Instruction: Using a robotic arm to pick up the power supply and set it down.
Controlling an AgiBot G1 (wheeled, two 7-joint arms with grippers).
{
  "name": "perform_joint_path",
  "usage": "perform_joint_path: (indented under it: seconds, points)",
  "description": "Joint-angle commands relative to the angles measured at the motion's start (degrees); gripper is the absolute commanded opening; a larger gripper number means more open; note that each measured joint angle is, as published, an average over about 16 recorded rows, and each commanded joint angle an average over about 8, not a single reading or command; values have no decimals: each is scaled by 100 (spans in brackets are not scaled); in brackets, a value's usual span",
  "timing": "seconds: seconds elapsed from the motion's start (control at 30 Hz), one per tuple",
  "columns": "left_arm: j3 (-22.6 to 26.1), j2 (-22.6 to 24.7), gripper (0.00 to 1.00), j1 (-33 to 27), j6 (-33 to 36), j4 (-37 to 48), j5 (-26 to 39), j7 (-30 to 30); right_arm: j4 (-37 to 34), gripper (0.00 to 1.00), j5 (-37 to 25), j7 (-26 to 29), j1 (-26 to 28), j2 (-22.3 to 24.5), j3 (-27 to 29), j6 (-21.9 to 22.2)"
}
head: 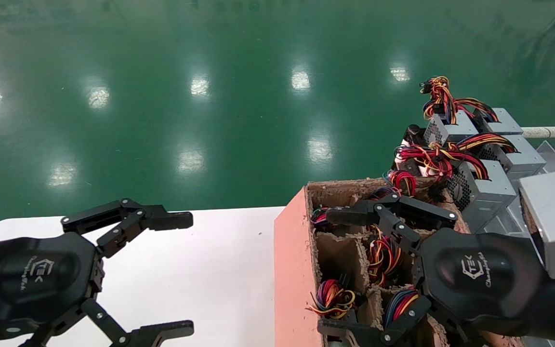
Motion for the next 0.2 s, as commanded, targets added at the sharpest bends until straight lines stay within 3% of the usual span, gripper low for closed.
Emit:
perform_joint_path:
  seconds: [0.03, 0.2]
  points:
    - [0, 0, 100, 0, 0, 0, 0, 0, 0, 100, 0, 0, 0, 0, 0, 0]
    - [0, 0, 100, 0, 0, 0, 0, 0, 0, 100, 0, 0, 0, 0, 0, 0]
